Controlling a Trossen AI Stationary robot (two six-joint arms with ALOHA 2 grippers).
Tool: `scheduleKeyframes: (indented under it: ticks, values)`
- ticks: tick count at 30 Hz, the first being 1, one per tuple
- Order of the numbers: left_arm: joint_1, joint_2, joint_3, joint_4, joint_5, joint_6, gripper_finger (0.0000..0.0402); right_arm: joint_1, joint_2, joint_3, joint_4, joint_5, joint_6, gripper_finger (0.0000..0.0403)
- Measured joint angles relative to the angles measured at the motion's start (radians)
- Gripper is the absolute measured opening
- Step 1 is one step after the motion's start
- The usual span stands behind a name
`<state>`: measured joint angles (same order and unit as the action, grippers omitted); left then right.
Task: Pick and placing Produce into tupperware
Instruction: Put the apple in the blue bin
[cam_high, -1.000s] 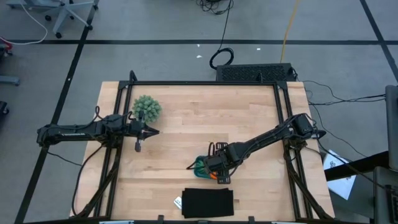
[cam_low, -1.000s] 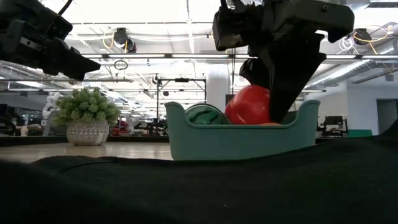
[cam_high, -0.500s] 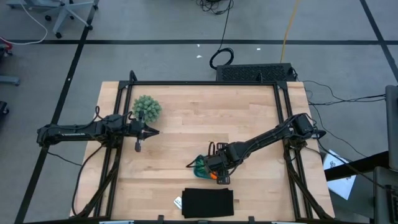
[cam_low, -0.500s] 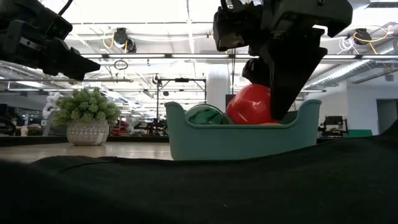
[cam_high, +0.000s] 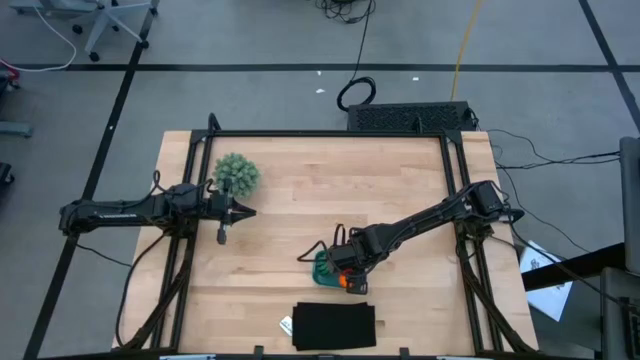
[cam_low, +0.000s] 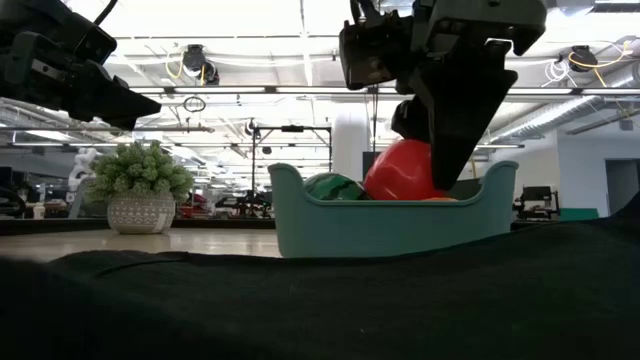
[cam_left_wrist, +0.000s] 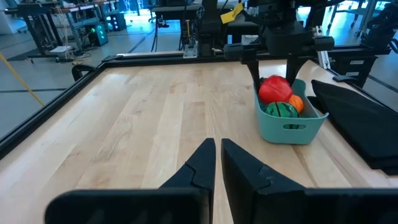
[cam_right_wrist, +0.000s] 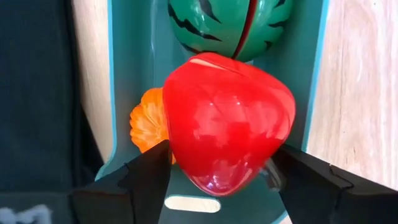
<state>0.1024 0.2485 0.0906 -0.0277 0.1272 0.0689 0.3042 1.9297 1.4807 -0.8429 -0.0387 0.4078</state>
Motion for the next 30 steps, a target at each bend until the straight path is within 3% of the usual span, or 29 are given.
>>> scheduleKeyframes:
  ticks: [6, 30]
  values:
    - [0.0, 0.0, 0.0, 0.0, 0.0, 0.0, 0.0031, -0.002, 0.0, 0.0, 0.0, -0.006, 0.029, 0.0278]
    - [0.0, 0.0, 0.0, -0.008, 0.0, 0.0, 0.0031, -0.003, -0.041, 0.001, -0.033, -0.01, 0.064, 0.0279]
